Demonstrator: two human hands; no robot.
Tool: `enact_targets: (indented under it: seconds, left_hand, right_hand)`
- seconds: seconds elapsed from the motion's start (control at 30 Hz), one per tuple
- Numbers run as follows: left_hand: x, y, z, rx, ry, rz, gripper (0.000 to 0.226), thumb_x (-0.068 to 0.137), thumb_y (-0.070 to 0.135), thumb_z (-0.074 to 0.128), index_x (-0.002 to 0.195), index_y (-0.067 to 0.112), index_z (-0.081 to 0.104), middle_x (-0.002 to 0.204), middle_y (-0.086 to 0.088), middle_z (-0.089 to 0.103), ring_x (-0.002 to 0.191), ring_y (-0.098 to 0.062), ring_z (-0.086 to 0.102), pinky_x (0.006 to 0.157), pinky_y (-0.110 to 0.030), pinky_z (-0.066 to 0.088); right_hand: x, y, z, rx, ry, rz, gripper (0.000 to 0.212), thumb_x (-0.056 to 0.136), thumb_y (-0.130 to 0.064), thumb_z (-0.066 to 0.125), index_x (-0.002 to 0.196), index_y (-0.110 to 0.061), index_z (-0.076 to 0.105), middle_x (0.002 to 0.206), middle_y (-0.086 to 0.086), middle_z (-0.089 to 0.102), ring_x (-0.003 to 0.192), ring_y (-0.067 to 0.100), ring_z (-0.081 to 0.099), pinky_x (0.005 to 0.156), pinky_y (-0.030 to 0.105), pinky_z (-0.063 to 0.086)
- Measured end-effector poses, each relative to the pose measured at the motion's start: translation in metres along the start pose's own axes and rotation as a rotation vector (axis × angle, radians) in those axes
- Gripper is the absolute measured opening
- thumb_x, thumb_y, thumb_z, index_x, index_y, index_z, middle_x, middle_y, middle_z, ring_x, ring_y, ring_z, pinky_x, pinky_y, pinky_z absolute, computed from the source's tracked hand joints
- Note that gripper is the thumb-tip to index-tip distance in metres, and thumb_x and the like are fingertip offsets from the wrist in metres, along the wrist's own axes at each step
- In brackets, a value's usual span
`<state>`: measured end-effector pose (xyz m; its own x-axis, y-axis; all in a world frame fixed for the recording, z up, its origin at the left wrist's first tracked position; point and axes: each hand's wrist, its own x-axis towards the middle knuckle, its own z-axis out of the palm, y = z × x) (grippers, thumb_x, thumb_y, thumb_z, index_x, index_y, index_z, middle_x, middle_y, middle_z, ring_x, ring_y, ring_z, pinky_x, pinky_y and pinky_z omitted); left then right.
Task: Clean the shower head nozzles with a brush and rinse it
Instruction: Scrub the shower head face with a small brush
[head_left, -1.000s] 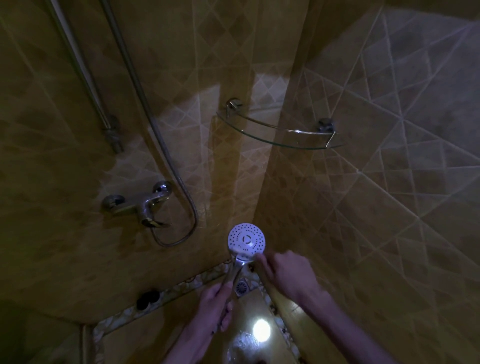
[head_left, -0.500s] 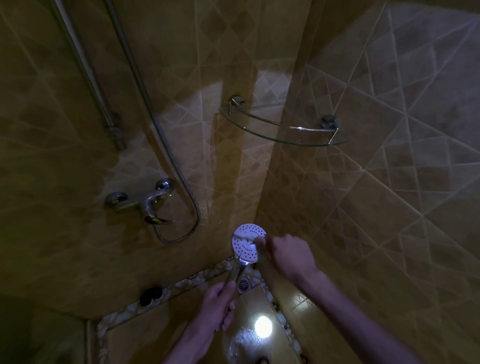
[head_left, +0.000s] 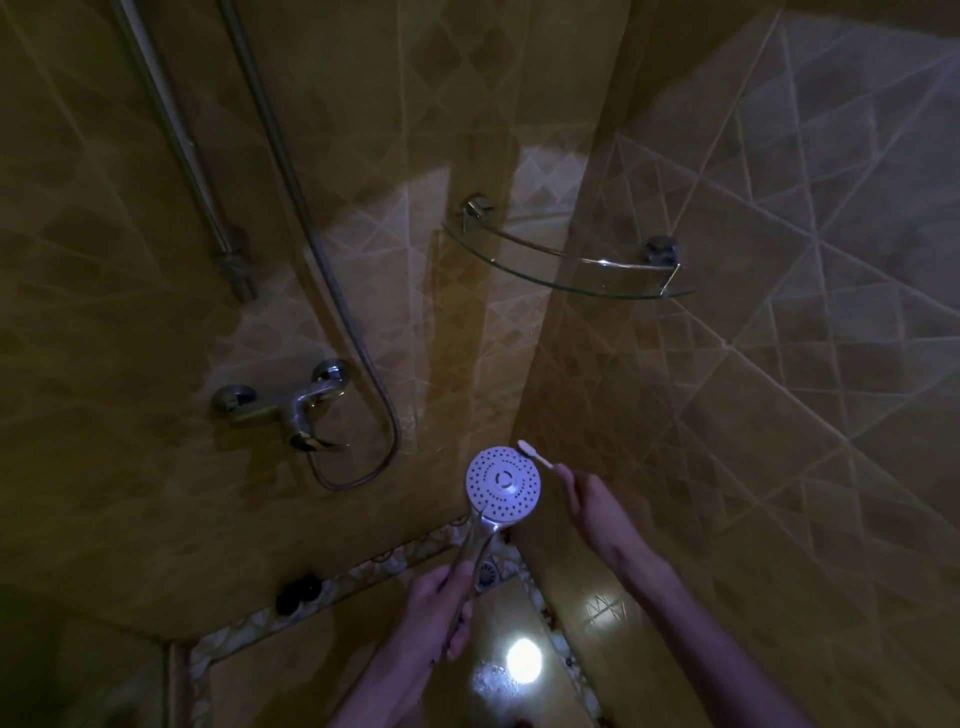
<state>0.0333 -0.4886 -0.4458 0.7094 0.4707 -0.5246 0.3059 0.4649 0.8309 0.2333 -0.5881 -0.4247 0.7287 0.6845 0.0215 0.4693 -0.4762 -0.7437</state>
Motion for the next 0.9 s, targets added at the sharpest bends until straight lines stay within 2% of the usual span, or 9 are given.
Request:
enact_targets:
  seconds: [0.07,0.17,0.23,0.43,0.5,0.57,0.63,0.8,0.9]
  left_hand:
    - [0.002,0.003,0.001,-0.017,-0.001,0.007,0.025,0.097,0.019,0.045,0.078,0.003,0.048,0.050,-0.006,0.042,0.023,-0.010,0.031,0.031,-0.011,0.019]
    - [0.004,0.006,0.000,-0.024,0.004,0.013,0.025,0.097,0.020,0.045,0.082,0.001,0.051,0.049,-0.005,0.042,0.024,-0.010,0.030,0.032,-0.014,0.019]
    - [0.005,0.006,0.001,-0.025,-0.002,0.014,0.025,0.097,0.021,0.045,0.079,0.003,0.051,0.050,-0.004,0.043,0.026,-0.010,0.030,0.031,-0.012,0.019]
    - [0.008,0.009,0.000,-0.041,-0.007,-0.019,0.022,0.096,0.023,0.048,0.086,0.004,0.053,0.053,-0.004,0.044,0.029,-0.010,0.031,0.032,-0.014,0.021]
    - [0.011,0.012,-0.002,-0.032,-0.001,-0.015,0.024,0.096,0.024,0.049,0.087,0.002,0.054,0.052,-0.006,0.043,0.028,-0.011,0.031,0.032,-0.013,0.021]
    - [0.012,0.015,-0.005,-0.031,-0.004,0.006,0.027,0.095,0.025,0.049,0.086,0.001,0.054,0.050,-0.006,0.043,0.026,-0.012,0.032,0.032,-0.012,0.021]
    - [0.014,0.018,-0.009,-0.056,-0.005,0.023,0.027,0.095,0.024,0.049,0.084,0.001,0.054,0.047,-0.005,0.044,0.025,-0.012,0.033,0.031,-0.011,0.022]
    - [0.019,0.024,-0.016,-0.120,0.006,0.040,0.025,0.095,0.022,0.048,0.083,0.009,0.065,0.046,-0.002,0.048,0.025,-0.011,0.034,0.030,-0.011,0.022]
    - [0.022,0.026,-0.020,-0.109,0.009,0.029,0.025,0.095,0.023,0.049,0.086,0.005,0.063,0.046,-0.002,0.049,0.025,-0.012,0.034,0.030,-0.011,0.023]
  right_hand:
    - [-0.010,0.003,0.007,-0.191,-0.002,-0.063,0.039,0.099,-0.049,0.033,0.075,-0.028,0.054,0.052,-0.015,0.053,0.058,0.002,0.062,0.051,0.015,0.033]
    - [-0.035,0.012,0.022,-0.517,0.003,-0.155,0.048,0.096,-0.064,0.017,0.082,-0.031,0.048,0.052,0.002,0.057,0.055,0.017,0.061,0.045,0.023,0.037]
    - [-0.034,0.013,0.022,-0.434,-0.018,-0.122,0.046,0.096,-0.061,0.021,0.081,-0.028,0.048,0.059,0.003,0.061,0.057,0.016,0.061,0.052,0.028,0.040]
    - [-0.001,-0.002,0.011,0.056,0.021,0.094,0.034,0.103,-0.028,0.037,0.078,-0.024,0.060,0.070,-0.016,0.061,0.063,-0.014,0.055,0.063,0.007,0.036]
    - [0.010,-0.001,0.002,-0.154,0.108,0.147,0.034,0.102,-0.034,0.037,0.086,-0.020,0.065,0.079,-0.008,0.065,0.071,-0.010,0.058,0.071,0.011,0.039]
    - [0.023,0.002,-0.016,-0.439,0.158,0.230,0.043,0.099,-0.050,0.030,0.092,-0.024,0.063,0.090,0.000,0.070,0.086,0.015,0.066,0.077,0.030,0.048]
    - [0.036,-0.002,-0.036,-0.367,0.143,0.187,0.044,0.096,-0.056,0.029,0.089,-0.027,0.061,0.087,0.002,0.070,0.083,0.023,0.066,0.072,0.034,0.049]
    - [0.076,-0.052,-0.100,-0.133,0.295,-0.129,0.027,0.096,-0.039,0.053,0.083,-0.023,0.070,0.075,0.000,0.069,0.067,0.013,0.063,0.060,0.009,0.043]
    - [0.111,-0.089,-0.138,-0.284,0.316,-0.189,0.028,0.096,-0.034,0.052,0.091,-0.018,0.073,0.083,0.007,0.069,0.077,0.021,0.063,0.067,0.028,0.044]
